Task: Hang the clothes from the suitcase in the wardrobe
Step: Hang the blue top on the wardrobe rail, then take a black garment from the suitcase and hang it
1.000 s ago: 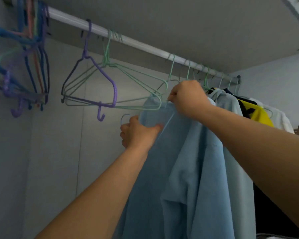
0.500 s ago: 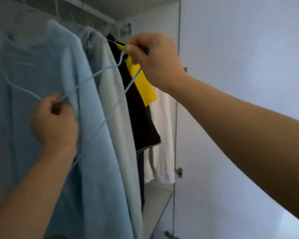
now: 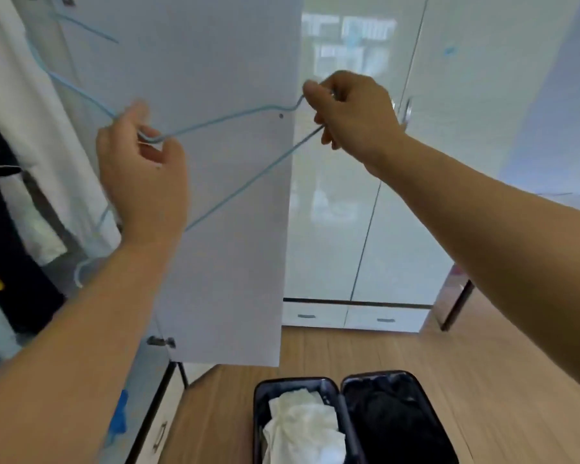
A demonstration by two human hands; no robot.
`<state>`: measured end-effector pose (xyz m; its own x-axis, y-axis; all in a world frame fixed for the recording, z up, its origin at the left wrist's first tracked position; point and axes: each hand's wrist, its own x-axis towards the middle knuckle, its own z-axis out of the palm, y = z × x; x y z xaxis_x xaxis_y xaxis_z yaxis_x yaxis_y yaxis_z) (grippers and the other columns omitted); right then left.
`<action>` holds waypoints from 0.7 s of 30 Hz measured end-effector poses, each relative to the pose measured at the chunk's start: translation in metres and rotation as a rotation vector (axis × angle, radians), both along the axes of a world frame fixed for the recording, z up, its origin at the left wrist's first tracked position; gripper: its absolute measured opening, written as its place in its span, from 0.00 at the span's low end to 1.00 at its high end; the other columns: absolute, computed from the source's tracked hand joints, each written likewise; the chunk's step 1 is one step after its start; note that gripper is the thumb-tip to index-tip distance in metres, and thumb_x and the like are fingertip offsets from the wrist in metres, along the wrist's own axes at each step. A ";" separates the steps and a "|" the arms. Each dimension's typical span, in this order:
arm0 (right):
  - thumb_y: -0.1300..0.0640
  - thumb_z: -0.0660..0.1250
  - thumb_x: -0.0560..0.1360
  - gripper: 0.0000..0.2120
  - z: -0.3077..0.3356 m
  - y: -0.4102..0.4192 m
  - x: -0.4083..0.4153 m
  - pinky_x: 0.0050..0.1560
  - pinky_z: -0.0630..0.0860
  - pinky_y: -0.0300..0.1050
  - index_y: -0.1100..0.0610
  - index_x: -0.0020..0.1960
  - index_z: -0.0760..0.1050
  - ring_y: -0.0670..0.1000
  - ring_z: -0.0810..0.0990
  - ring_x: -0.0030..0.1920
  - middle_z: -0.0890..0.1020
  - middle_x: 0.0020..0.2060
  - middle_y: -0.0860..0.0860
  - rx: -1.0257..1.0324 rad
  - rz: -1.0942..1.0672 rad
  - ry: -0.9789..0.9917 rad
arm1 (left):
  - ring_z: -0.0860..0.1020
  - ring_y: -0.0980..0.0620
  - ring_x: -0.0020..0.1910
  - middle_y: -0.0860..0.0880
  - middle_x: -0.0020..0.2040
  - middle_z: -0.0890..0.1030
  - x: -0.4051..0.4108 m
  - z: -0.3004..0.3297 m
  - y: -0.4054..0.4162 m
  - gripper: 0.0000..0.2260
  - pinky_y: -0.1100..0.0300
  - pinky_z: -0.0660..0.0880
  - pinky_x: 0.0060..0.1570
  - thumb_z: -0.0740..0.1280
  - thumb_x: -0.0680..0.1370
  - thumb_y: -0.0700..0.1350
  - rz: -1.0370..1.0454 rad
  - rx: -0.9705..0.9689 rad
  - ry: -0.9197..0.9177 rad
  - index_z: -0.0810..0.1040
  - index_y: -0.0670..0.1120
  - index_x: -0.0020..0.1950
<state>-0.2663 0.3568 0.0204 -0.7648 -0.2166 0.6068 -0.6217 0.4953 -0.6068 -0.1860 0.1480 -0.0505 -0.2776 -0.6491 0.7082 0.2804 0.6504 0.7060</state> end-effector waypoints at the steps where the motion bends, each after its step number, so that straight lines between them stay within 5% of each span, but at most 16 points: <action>1: 0.46 0.62 0.79 0.16 -0.016 0.029 -0.003 0.34 0.78 0.43 0.59 0.48 0.76 0.50 0.80 0.30 0.83 0.42 0.58 0.036 -0.032 -0.062 | 0.76 0.54 0.45 0.54 0.46 0.72 -0.008 -0.017 0.028 0.21 0.63 0.70 0.54 0.62 0.72 0.43 -0.079 -0.004 -0.057 0.75 0.42 0.64; 4: 0.45 0.61 0.79 0.17 -0.057 0.092 -0.012 0.40 0.80 0.45 0.59 0.49 0.77 0.53 0.82 0.35 0.83 0.42 0.58 0.131 -0.136 -0.194 | 0.75 0.45 0.52 0.48 0.50 0.74 -0.030 -0.067 0.088 0.20 0.58 0.70 0.57 0.65 0.74 0.38 -0.254 0.065 -0.218 0.75 0.44 0.66; 10: 0.45 0.60 0.80 0.17 -0.132 0.160 -0.045 0.53 0.77 0.53 0.58 0.50 0.77 0.56 0.82 0.45 0.81 0.39 0.54 0.267 -0.258 -0.385 | 0.73 0.53 0.47 0.46 0.52 0.75 -0.067 -0.131 0.147 0.18 0.57 0.73 0.55 0.64 0.78 0.39 -0.436 0.153 -0.456 0.73 0.47 0.68; 16: 0.45 0.58 0.80 0.17 -0.206 0.184 -0.076 0.40 0.68 0.43 0.56 0.50 0.79 0.53 0.76 0.45 0.77 0.42 0.53 0.452 -0.330 -0.490 | 0.72 0.58 0.42 0.50 0.49 0.73 -0.125 -0.197 0.172 0.18 0.61 0.69 0.50 0.64 0.79 0.40 -0.560 0.115 -0.586 0.73 0.48 0.69; 21: 0.43 0.61 0.78 0.17 -0.289 0.210 -0.094 0.48 0.66 0.39 0.53 0.54 0.80 0.46 0.72 0.52 0.75 0.51 0.49 0.454 -0.343 -0.541 | 0.73 0.59 0.43 0.55 0.47 0.71 -0.162 -0.259 0.205 0.18 0.56 0.71 0.53 0.65 0.79 0.42 -0.632 0.061 -0.722 0.72 0.50 0.69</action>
<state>-0.3605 0.5668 -0.2686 -0.9978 -0.0528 0.0398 -0.0654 0.8781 -0.4740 -0.3480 0.3525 -0.3097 -0.9447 -0.2602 0.1993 0.0506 0.4850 0.8730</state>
